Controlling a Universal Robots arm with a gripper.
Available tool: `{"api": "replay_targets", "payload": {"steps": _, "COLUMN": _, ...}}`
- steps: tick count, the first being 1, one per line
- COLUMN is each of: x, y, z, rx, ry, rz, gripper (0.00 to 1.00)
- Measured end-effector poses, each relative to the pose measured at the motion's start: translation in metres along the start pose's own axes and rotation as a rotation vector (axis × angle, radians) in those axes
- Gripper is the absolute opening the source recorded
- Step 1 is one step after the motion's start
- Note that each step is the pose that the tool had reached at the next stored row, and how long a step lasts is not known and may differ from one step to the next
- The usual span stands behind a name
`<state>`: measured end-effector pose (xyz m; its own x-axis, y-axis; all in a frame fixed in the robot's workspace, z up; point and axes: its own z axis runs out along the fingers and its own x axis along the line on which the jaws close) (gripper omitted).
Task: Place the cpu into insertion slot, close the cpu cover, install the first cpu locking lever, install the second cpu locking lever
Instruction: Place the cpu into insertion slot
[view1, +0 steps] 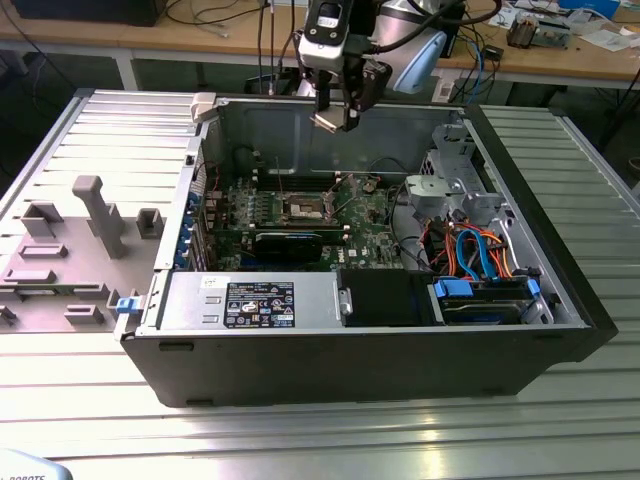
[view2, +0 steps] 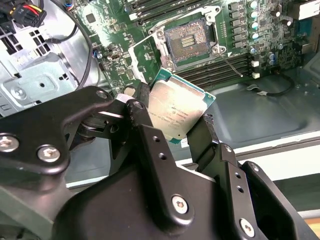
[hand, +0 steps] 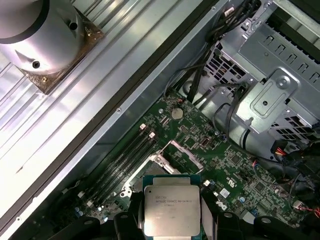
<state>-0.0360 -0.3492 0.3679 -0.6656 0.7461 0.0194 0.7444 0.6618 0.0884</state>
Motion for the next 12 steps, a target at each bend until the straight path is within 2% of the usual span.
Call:
{"api": "replay_targets", "payload": {"steps": 2, "x": 0.0015, "y": -0.0018, "z": 0.0009, "rx": -0.0006, "ry": -0.0021, "rz": 0.024, "gripper": 0.54}}
{"api": "replay_targets", "payload": {"steps": 12, "x": 0.0023, "y": -0.003, "z": 0.0033, "rx": -0.0029, "ry": -0.0133, "rz": 0.15, "gripper": 0.54}}
